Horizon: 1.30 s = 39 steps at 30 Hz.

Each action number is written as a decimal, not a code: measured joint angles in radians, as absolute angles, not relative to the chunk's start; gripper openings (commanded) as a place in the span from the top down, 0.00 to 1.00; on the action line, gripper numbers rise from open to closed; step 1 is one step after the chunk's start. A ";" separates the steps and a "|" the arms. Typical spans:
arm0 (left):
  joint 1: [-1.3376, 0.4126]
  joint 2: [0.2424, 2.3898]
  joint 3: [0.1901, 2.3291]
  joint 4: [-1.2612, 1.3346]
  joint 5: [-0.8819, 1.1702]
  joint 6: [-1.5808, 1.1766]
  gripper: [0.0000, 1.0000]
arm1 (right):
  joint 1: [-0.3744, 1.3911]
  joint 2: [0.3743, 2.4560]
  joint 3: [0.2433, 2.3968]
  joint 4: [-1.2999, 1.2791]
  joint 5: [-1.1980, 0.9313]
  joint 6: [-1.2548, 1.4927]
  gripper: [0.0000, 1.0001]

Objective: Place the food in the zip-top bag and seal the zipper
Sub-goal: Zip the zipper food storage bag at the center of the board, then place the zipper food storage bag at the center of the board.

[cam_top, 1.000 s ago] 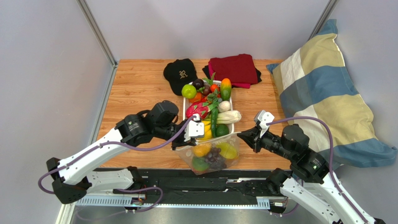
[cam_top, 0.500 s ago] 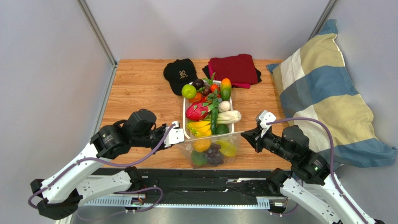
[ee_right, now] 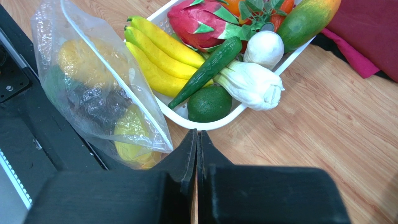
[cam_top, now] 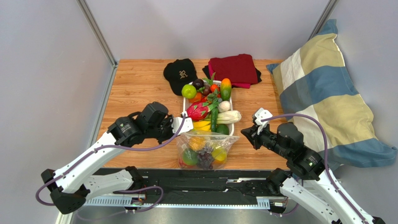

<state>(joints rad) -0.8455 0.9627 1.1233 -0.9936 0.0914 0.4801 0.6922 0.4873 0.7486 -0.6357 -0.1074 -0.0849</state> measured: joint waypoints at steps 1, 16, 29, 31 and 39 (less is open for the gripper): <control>-0.840 0.977 1.121 -0.981 0.092 0.480 1.00 | 0.692 0.488 0.749 -0.635 -0.109 -0.086 0.98; -0.527 0.811 1.118 -1.098 0.109 0.686 1.00 | 0.692 0.494 0.759 -0.659 -0.105 -0.095 0.90; -0.088 0.940 1.016 -0.987 0.101 0.920 1.00 | 0.692 0.503 0.781 -0.686 -0.101 -0.097 0.90; -0.026 1.010 1.045 -0.963 0.120 0.946 1.00 | 0.692 0.503 0.785 -0.696 -0.096 -0.099 0.89; 0.076 1.196 1.143 -0.835 0.167 0.994 0.74 | 0.692 0.503 0.787 -0.710 -0.069 -0.107 0.69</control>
